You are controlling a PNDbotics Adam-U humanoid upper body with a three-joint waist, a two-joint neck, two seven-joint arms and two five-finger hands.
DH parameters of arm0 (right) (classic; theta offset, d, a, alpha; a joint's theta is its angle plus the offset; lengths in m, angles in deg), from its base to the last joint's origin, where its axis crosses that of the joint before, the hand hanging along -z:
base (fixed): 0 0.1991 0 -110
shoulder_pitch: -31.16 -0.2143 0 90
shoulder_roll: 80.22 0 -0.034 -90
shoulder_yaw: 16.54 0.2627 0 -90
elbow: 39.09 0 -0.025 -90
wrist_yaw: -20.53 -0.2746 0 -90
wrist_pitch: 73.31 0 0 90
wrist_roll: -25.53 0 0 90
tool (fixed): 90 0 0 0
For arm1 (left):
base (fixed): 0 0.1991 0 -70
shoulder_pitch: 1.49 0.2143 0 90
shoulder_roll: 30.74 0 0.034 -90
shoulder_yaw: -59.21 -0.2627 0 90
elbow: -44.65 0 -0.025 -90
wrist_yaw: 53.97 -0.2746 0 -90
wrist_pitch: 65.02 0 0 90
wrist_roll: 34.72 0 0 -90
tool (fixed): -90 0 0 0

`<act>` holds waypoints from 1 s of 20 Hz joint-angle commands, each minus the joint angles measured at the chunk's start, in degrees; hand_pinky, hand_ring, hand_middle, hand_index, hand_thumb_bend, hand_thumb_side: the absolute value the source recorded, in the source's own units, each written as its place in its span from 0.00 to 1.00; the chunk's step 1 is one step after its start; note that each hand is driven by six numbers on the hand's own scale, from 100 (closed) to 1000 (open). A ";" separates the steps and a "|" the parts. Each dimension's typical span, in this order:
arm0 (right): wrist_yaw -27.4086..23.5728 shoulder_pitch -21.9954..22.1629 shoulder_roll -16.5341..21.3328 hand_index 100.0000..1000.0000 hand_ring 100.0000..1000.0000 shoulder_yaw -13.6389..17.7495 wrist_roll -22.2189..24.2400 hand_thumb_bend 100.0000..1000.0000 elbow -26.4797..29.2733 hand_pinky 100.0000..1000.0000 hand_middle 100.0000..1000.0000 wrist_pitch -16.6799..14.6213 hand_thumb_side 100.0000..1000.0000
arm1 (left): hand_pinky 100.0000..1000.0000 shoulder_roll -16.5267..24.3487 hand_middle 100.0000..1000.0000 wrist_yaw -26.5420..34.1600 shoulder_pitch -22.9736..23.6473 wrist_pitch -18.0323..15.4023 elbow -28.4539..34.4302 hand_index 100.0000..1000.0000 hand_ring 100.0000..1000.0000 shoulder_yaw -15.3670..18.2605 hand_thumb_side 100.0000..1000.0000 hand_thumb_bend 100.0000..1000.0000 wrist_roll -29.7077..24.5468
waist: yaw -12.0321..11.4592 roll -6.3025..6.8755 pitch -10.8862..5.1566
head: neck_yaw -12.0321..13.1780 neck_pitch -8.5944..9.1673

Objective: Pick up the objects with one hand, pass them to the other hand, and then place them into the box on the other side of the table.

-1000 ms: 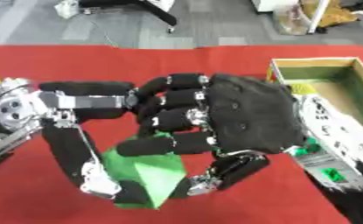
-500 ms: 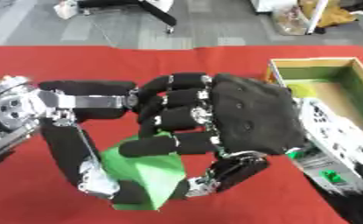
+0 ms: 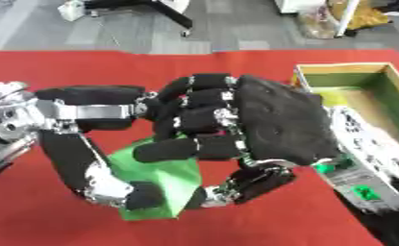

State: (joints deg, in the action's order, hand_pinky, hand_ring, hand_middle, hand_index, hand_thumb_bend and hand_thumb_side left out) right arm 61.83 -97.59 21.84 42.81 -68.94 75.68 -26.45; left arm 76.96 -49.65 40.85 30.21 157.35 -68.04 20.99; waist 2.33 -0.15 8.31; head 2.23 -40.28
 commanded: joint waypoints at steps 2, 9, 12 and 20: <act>-1.02 -0.11 1.48 0.89 0.58 2.21 -0.67 0.25 -0.18 0.72 0.30 0.50 0.05 | 0.79 3.35 0.77 -1.53 0.46 -2.03 -0.91 0.85 0.76 3.74 1.00 0.00 0.32 | 0.03 0.80 -1.96 | -0.19 -0.15; -1.39 0.38 2.24 0.89 0.58 3.98 -2.23 0.31 -0.18 0.72 0.27 1.37 0.02 | 0.81 5.73 0.80 -1.60 2.66 -2.23 -2.71 0.87 0.79 6.84 1.00 0.00 -0.28 | -0.13 0.76 -2.08 | -0.30 -0.02; -1.03 0.58 2.54 0.89 0.58 4.65 -3.02 0.33 -0.18 0.72 0.27 1.80 0.01 | 0.81 6.57 0.80 -1.12 3.61 -1.43 -3.47 0.87 0.79 7.84 1.00 0.00 0.83 | -0.18 0.74 -2.13 | -0.35 0.12; -1.02 1.51 4.08 0.89 0.57 6.76 -4.91 0.34 -0.18 0.72 0.26 3.69 0.00 | 0.79 8.90 0.79 2.03 7.71 -0.38 -4.06 0.86 0.77 12.43 1.00 0.00 6.92 | -0.30 0.71 -1.99 | -0.49 0.65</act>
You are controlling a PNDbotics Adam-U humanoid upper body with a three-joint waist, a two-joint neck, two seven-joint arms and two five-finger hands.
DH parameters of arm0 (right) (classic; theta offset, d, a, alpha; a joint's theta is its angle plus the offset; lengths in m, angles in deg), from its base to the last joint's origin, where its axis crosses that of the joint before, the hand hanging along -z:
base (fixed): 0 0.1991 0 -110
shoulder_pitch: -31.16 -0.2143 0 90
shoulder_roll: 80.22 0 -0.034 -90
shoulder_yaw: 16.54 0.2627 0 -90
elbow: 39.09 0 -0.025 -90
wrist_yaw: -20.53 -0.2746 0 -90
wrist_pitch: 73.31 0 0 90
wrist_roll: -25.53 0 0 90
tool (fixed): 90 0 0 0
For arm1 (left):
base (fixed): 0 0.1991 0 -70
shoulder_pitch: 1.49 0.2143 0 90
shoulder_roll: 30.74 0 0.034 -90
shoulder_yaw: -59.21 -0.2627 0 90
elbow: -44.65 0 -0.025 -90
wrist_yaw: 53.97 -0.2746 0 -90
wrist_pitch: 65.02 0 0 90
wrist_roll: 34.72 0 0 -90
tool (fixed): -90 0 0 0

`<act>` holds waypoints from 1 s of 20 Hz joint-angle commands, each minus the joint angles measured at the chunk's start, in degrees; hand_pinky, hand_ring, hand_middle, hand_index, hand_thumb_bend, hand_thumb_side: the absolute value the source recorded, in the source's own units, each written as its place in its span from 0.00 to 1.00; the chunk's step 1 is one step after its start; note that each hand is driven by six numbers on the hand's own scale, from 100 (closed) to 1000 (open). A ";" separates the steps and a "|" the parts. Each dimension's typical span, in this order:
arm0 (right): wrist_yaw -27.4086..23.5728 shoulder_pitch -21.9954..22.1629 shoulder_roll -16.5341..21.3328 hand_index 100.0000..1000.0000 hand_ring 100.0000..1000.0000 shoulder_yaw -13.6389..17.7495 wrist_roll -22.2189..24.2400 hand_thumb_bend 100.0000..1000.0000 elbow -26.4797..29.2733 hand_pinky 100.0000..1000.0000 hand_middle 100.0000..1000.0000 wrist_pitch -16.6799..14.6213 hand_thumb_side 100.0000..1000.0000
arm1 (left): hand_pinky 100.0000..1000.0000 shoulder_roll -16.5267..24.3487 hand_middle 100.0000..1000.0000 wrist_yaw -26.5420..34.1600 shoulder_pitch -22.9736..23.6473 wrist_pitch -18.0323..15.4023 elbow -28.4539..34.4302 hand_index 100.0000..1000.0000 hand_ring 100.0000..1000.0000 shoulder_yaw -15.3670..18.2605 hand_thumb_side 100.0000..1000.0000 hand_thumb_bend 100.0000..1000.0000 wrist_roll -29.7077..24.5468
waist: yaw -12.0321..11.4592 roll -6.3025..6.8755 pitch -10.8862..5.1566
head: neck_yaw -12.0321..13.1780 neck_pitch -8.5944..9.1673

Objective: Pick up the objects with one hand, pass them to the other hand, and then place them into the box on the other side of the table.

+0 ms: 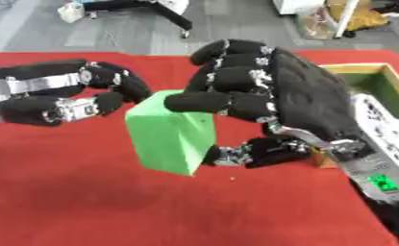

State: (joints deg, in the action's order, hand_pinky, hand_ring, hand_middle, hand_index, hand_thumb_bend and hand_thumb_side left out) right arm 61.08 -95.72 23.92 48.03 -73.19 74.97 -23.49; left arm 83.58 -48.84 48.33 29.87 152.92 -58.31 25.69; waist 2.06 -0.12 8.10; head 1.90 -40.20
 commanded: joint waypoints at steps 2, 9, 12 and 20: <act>-0.90 0.27 3.22 0.89 0.57 2.48 -0.98 0.32 0.53 0.71 0.25 1.70 0.00 | 0.78 2.76 0.77 2.28 2.09 -0.25 0.42 0.85 0.76 4.72 1.00 0.00 4.71 | -0.14 0.65 -1.68 | -0.23 0.68; -6.34 6.06 10.67 0.89 0.52 8.03 -1.85 0.00 0.53 0.66 0.18 10.64 0.00 | 0.75 1.65 0.73 6.19 10.10 -2.68 2.06 0.81 0.73 11.78 0.97 0.00 15.89 | -1.12 0.56 -1.23 | -1.89 0.85; -11.08 8.75 14.16 0.89 0.50 11.61 -1.79 0.00 0.53 0.64 0.16 17.48 0.00 | 0.75 -0.80 0.73 7.28 13.24 -4.22 3.66 0.81 0.72 13.56 0.93 0.00 19.60 | -1.84 0.57 -0.94 | -3.61 0.60; -22.96 11.07 20.31 0.89 0.44 19.05 -2.62 0.00 -3.72 0.58 0.11 35.41 0.22 | 0.73 -9.30 0.71 6.18 19.37 -7.90 6.30 0.79 0.70 16.64 0.86 0.00 25.62 | -4.33 0.78 -0.13 | -6.46 -0.11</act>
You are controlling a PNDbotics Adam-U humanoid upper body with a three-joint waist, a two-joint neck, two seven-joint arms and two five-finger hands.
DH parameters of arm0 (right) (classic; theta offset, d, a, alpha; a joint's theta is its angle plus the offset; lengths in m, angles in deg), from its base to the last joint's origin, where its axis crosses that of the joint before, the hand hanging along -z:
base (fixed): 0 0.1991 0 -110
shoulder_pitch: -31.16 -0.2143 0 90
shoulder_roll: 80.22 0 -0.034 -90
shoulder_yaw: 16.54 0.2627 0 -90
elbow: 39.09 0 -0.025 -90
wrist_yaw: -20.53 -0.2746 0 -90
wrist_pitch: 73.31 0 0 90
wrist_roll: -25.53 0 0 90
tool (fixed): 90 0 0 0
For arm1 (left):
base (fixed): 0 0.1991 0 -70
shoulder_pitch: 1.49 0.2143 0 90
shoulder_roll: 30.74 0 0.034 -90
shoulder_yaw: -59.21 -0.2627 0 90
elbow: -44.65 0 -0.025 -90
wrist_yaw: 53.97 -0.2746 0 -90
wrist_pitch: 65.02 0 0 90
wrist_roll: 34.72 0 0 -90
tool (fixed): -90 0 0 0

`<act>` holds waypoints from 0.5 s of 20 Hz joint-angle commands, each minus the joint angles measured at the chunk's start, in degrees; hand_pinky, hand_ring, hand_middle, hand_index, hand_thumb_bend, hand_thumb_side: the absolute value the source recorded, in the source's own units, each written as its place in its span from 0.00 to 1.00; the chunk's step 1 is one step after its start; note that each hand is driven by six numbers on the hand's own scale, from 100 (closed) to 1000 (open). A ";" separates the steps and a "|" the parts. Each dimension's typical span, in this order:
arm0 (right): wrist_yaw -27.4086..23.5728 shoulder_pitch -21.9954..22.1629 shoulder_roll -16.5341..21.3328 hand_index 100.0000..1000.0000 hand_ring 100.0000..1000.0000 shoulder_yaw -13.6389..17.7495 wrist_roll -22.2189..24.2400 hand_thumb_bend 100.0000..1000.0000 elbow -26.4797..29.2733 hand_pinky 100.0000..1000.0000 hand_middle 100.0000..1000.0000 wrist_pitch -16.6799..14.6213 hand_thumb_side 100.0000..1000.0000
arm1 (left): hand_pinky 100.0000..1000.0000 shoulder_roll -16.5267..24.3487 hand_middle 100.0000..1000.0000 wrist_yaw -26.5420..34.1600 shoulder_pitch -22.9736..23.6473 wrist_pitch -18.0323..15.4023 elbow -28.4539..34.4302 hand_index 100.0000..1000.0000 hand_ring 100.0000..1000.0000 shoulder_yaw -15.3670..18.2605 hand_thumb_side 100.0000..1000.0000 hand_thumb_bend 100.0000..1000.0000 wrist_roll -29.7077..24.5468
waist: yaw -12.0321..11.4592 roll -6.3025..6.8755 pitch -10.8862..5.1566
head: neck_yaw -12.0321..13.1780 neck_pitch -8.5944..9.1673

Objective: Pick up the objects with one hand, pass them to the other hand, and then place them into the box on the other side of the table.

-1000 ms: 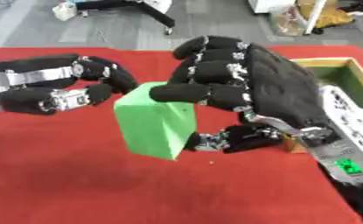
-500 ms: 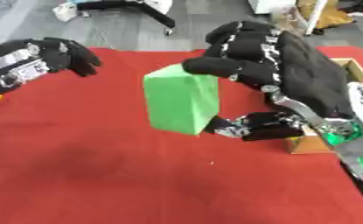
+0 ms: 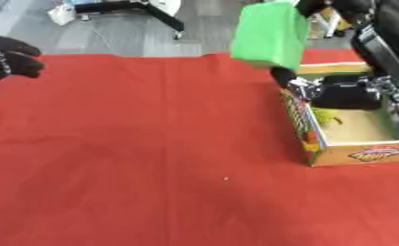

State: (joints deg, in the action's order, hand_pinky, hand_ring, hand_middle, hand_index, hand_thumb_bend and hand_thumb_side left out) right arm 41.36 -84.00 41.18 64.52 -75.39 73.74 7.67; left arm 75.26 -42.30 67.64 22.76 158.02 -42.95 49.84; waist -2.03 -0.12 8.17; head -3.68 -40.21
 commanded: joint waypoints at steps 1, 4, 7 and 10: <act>-4.89 -1.15 3.20 0.89 0.43 2.98 -0.37 0.00 -5.02 0.56 0.10 5.19 0.28 | 0.73 -1.59 0.70 -0.73 0.40 -1.16 1.22 0.79 0.70 1.32 0.85 0.00 1.76 | -0.55 0.81 -0.19 | -1.19 -0.16; -12.14 -2.89 3.12 0.90 0.42 4.14 0.96 0.00 -15.95 0.55 0.10 7.05 0.29 | 0.73 -3.56 0.70 -1.80 1.49 -3.01 1.22 0.79 0.70 1.73 0.83 0.00 2.23 | -1.54 0.84 -0.07 | -2.88 -0.11; -17.42 -4.64 3.36 0.91 0.42 5.25 2.79 0.00 -25.99 0.53 0.10 5.62 0.28 | 0.73 -5.18 0.70 -2.91 2.48 -4.43 1.22 0.79 0.70 2.03 0.83 0.00 2.26 | -2.33 0.71 0.04 | -4.70 -0.09; -20.19 -5.68 3.44 0.92 0.42 6.16 4.41 0.00 -34.66 0.52 0.11 3.58 0.25 | 0.73 -6.66 0.70 -3.70 3.46 -5.20 1.22 0.79 0.70 2.33 0.83 0.00 2.29 | -3.03 0.55 0.11 | -6.32 0.00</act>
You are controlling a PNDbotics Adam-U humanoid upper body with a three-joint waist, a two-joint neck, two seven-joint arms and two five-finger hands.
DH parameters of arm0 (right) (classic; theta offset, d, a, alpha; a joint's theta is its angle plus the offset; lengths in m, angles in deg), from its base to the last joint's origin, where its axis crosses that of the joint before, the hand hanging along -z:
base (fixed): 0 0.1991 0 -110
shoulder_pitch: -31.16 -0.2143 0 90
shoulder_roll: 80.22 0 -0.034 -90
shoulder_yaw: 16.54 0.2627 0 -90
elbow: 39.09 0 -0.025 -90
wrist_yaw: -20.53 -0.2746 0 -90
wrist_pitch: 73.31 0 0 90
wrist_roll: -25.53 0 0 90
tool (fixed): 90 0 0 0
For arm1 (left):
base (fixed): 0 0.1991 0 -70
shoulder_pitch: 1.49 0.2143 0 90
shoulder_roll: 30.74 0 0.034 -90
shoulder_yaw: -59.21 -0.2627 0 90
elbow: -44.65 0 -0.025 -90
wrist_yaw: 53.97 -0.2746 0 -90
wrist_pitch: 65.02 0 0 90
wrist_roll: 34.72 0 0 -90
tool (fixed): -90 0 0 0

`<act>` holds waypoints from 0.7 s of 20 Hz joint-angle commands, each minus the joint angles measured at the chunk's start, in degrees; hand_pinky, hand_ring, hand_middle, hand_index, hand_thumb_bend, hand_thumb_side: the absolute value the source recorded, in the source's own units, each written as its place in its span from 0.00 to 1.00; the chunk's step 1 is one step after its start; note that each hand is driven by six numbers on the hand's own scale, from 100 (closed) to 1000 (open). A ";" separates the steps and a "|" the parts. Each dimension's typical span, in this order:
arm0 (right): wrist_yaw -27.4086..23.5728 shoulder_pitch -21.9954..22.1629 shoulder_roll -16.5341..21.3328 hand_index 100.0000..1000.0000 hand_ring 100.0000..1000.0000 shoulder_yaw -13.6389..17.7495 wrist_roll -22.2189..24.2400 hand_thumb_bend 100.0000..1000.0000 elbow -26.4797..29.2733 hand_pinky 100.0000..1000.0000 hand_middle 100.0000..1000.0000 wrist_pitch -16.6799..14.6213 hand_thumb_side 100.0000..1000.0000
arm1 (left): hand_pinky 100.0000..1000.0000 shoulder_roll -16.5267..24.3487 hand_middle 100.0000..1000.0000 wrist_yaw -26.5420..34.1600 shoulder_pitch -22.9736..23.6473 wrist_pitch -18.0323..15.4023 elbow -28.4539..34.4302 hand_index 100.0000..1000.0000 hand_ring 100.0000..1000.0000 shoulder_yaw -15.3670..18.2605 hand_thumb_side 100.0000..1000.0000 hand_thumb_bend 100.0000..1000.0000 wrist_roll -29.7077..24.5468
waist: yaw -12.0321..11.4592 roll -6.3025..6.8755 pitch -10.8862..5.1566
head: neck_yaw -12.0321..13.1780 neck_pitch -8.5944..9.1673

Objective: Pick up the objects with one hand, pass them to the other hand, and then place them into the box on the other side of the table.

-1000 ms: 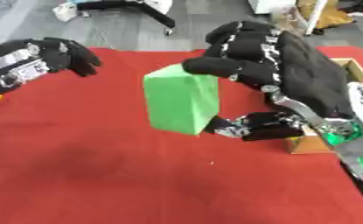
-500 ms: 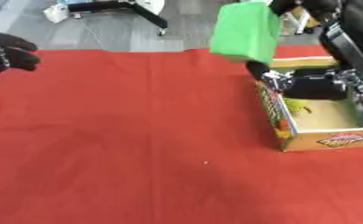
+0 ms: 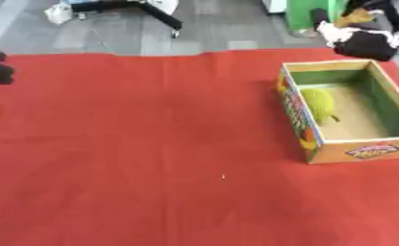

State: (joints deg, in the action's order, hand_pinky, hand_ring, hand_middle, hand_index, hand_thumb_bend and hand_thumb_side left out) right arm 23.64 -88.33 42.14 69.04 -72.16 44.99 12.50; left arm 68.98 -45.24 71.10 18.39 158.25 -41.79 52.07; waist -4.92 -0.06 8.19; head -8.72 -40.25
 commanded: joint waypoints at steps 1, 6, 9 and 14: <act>-3.00 -1.67 2.42 0.93 0.42 1.90 1.66 0.00 -8.66 0.52 0.11 -1.84 0.24 | 0.73 -0.85 0.70 -1.00 0.32 -0.98 0.99 0.79 0.70 1.22 0.83 0.00 0.02 | -0.33 0.46 0.09 | -1.78 0.06; -2.42 -2.17 2.03 0.94 0.44 2.58 3.91 0.00 -20.83 0.53 0.14 -3.97 0.16 | 0.73 -2.78 0.69 -1.83 1.68 -1.56 0.99 0.78 0.69 1.40 0.83 0.00 -0.06 | -1.33 0.30 0.08 | -4.06 0.14; -0.22 -1.87 1.75 0.94 0.46 2.67 5.66 0.00 -26.35 0.54 0.17 -4.72 0.13 | 0.73 -3.78 0.68 -1.56 2.58 -1.50 0.99 0.78 0.68 1.16 0.83 0.00 0.51 | -1.76 0.20 0.12 | -4.75 0.15; 3.83 -1.14 1.32 0.98 0.57 2.38 10.90 0.00 -31.24 0.61 0.36 -6.29 0.36 | 0.72 -5.18 0.68 -1.61 3.70 -1.34 0.99 0.77 0.68 0.77 0.84 0.01 1.02 | -2.15 0.03 0.15 | -5.29 0.12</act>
State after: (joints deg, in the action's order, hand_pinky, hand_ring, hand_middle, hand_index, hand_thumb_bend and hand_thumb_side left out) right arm 26.47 -88.89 41.82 70.79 -62.47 14.38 6.62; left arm 63.45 -46.70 75.06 17.10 158.25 -41.39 52.80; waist -7.10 -0.06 8.19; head -13.75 -40.24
